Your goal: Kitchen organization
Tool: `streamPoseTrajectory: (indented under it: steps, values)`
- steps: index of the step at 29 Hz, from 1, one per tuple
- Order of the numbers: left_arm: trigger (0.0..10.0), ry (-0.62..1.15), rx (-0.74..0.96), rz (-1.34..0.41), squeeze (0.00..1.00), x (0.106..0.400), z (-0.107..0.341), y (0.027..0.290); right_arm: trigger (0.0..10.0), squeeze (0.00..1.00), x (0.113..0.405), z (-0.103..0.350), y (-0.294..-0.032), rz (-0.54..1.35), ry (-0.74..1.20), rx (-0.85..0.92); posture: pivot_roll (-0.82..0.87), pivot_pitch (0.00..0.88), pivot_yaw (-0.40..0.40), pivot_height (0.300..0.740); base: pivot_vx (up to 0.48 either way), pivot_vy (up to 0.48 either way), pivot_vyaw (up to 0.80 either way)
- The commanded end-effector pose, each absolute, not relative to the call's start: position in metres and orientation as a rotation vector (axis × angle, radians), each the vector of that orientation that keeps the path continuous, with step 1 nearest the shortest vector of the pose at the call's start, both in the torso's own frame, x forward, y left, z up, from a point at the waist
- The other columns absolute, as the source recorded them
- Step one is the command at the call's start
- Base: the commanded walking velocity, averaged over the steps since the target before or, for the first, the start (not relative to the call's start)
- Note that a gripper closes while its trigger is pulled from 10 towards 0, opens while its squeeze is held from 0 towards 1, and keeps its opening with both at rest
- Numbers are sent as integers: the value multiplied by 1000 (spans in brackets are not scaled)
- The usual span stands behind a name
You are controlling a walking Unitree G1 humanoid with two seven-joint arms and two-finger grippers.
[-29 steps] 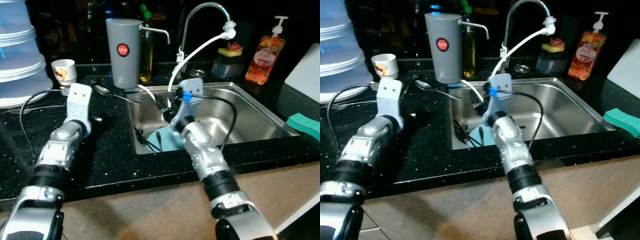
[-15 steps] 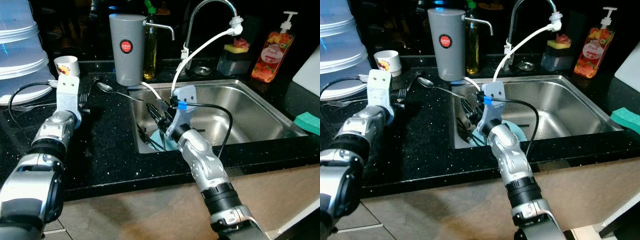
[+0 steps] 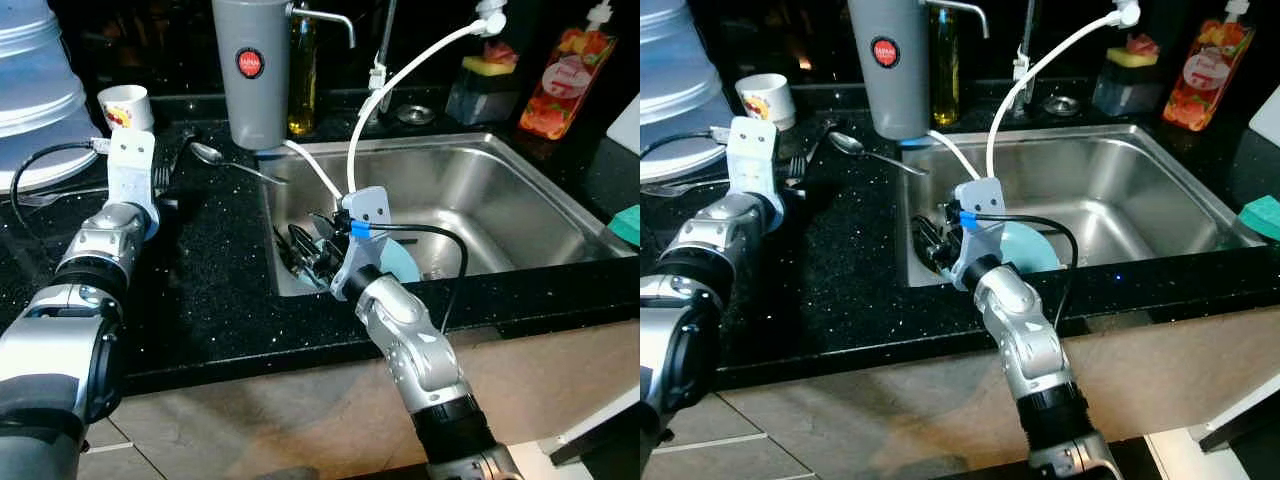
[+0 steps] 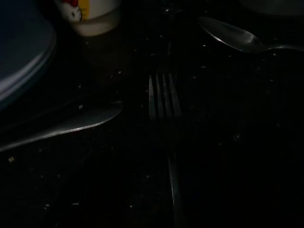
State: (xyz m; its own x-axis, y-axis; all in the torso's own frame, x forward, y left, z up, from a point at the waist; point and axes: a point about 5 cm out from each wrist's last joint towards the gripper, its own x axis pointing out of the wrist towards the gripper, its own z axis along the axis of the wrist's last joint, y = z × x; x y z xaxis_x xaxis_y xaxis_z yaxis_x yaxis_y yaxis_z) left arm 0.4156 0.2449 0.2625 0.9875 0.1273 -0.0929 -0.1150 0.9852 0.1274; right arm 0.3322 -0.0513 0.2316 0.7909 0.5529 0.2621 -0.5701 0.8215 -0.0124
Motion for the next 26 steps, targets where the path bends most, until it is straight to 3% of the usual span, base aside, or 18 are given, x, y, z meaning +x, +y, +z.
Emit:
streamPoseTrajectory:
  steps: [1,5,6,7,8,9,10,11,12,26]
  values:
    - [10000,178,92,126,1000,412,246,251,10000,0,327,231,-46,623,-250,59,-49,232,13,740,0,0,0]
    - [10000,211,50,103,1000,413,243,247,10000,0,324,235,-44,630,-248,60,-51,242,12,740,0,0,0]
    - [1059,230,43,85,965,412,241,246,10000,0,324,236,-44,630,-248,66,-50,243,12,740,0,0,0]
    - [1059,243,38,72,965,412,240,245,10000,0,324,236,-43,629,-247,70,-50,243,12,740,0,0,0]
    - [0,252,35,69,941,412,240,245,10000,0,324,237,-43,628,-246,77,-49,243,14,740,0,0,0]
    - [0,256,33,69,941,412,239,245,10000,0,324,238,-43,627,-245,82,-49,243,14,740,0,0,0]
    - [0,275,85,79,149,412,239,247,10000,0,325,239,-43,620,-241,103,-49,243,14,740,0,0,0]
    - [0,275,85,79,149,412,239,247,10000,0,325,239,-43,620,-241,103,-49,243,14,740,0,0,0]
    - [0,287,99,85,0,411,239,248,10000,0,326,240,-44,614,-237,125,-49,243,14,740,0,0,0]
    - [0,291,172,144,0,409,255,262,10000,0,333,245,-48,618,-201,226,-27,210,10,740,0,0,0]
